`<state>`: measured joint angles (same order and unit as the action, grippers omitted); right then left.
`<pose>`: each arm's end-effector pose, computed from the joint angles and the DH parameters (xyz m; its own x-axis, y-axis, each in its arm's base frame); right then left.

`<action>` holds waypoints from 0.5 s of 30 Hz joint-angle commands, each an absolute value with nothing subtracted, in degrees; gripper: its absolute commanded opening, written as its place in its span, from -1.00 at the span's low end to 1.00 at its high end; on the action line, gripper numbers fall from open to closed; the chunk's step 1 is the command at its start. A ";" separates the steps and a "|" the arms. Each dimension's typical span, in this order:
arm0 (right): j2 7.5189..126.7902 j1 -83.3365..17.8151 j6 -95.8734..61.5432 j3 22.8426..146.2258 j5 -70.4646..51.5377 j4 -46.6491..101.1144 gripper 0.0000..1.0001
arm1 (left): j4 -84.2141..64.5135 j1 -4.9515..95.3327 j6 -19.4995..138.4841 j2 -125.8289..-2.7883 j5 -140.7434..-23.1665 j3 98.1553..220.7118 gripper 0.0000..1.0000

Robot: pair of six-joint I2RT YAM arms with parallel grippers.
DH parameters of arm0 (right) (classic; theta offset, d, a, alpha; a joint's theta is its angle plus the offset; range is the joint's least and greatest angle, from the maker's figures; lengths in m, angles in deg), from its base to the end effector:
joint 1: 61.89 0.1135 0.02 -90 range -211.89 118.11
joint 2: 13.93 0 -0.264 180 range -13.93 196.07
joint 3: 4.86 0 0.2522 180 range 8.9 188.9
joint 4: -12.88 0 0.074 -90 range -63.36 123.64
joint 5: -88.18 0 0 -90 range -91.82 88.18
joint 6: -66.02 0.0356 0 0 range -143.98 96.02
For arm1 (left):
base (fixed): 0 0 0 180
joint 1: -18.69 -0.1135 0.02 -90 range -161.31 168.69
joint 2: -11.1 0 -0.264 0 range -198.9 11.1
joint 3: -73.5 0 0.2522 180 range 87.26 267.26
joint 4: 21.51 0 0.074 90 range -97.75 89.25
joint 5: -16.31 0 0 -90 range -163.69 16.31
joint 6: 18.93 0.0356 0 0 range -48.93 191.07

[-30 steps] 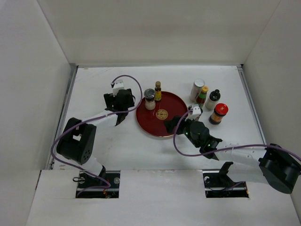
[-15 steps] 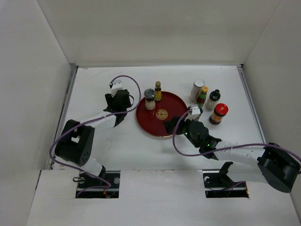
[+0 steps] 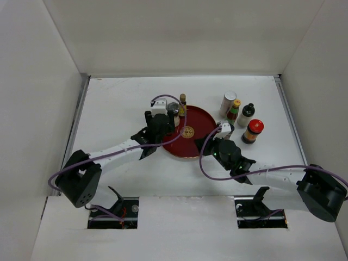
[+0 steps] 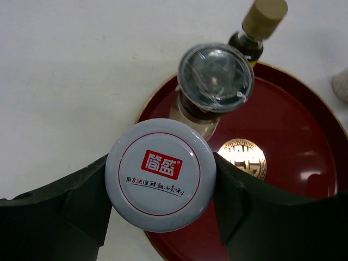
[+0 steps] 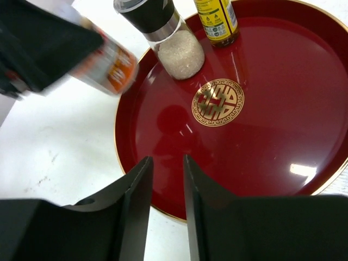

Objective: Organize the condiment bottles

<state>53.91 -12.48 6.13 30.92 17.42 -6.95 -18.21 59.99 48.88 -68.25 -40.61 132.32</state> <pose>0.1646 0.1741 0.2013 -0.3738 0.2917 -0.8805 -0.3698 0.8237 0.4299 0.2400 -0.1850 0.2426 -0.3482 -0.1153 -0.9303 0.0501 0.9887 -0.1413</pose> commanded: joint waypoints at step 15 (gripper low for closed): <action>50.68 -12.89 5.11 30.78 18.04 -10.19 -0.38 | -28.58 61.27 47.34 -80.66 -40.47 135.78 -0.03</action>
